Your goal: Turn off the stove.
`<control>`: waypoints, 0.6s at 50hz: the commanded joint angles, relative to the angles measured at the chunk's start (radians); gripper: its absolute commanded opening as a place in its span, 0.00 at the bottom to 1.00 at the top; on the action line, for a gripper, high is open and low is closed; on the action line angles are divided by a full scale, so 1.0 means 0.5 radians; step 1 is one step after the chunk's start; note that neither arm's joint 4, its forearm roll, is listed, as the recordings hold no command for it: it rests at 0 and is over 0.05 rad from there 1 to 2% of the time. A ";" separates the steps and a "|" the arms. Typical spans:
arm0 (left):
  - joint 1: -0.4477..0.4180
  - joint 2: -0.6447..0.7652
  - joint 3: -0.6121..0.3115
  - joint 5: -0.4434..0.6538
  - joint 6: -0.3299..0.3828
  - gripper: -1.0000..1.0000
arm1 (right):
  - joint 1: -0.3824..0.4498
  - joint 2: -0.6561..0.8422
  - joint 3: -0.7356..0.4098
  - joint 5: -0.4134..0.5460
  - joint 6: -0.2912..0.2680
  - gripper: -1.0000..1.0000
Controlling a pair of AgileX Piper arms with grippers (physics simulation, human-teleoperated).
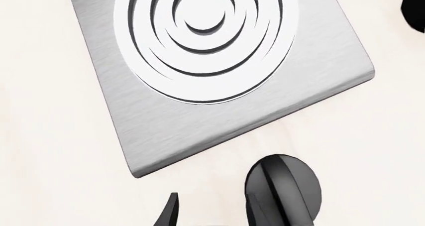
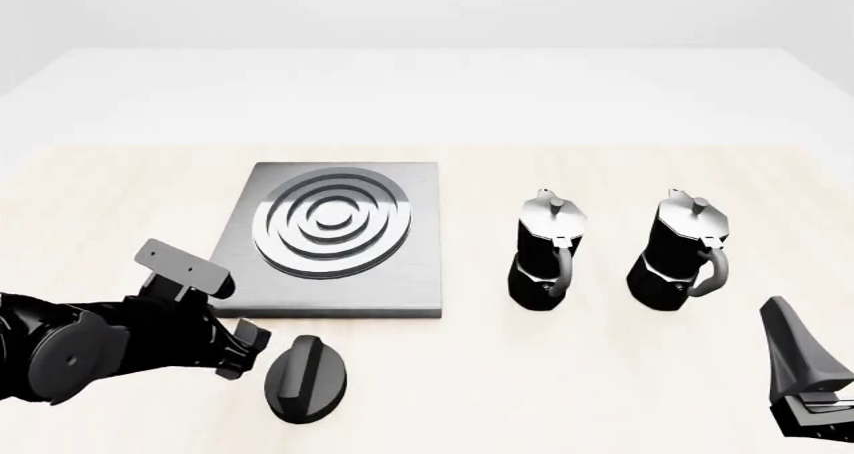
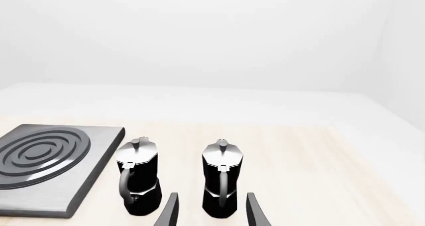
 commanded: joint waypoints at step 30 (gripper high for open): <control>0.615 -1.025 -0.432 0.926 0.290 1.00 | 0.035 0.027 -0.001 -0.034 -0.026 1.00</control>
